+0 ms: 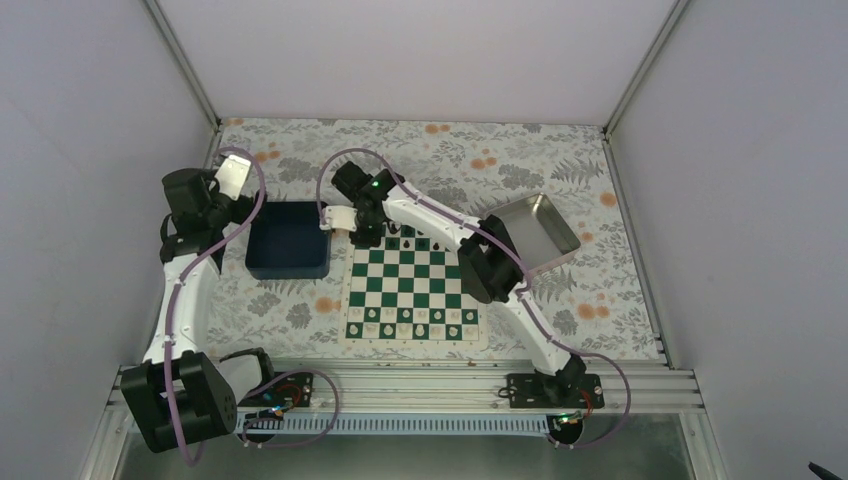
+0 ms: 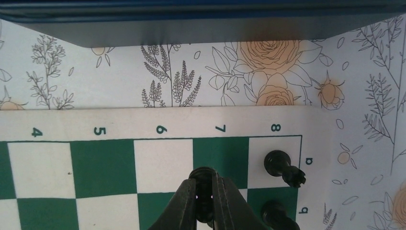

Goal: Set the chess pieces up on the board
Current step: Place the chess piece on the chessboard.

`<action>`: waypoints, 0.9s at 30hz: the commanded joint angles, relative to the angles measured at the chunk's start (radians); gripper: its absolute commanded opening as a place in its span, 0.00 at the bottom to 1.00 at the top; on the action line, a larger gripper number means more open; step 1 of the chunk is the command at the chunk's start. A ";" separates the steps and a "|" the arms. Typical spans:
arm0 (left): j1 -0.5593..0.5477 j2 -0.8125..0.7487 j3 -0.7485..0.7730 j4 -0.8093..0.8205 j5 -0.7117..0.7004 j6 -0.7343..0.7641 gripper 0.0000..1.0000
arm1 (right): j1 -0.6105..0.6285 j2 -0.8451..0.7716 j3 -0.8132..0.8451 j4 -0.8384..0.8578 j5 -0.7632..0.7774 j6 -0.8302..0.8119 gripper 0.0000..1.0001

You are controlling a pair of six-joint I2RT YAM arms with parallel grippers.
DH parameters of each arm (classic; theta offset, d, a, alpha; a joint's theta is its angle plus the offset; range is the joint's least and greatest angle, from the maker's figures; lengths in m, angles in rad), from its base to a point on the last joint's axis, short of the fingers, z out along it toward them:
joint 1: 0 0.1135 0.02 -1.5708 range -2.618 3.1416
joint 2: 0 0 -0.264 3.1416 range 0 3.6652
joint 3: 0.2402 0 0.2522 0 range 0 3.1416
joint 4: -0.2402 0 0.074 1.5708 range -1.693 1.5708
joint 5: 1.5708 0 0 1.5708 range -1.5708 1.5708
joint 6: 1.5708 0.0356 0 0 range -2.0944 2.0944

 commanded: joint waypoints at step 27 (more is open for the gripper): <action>0.020 -0.002 -0.060 0.060 0.006 0.011 1.00 | -0.006 0.068 -0.025 0.065 0.060 0.016 0.09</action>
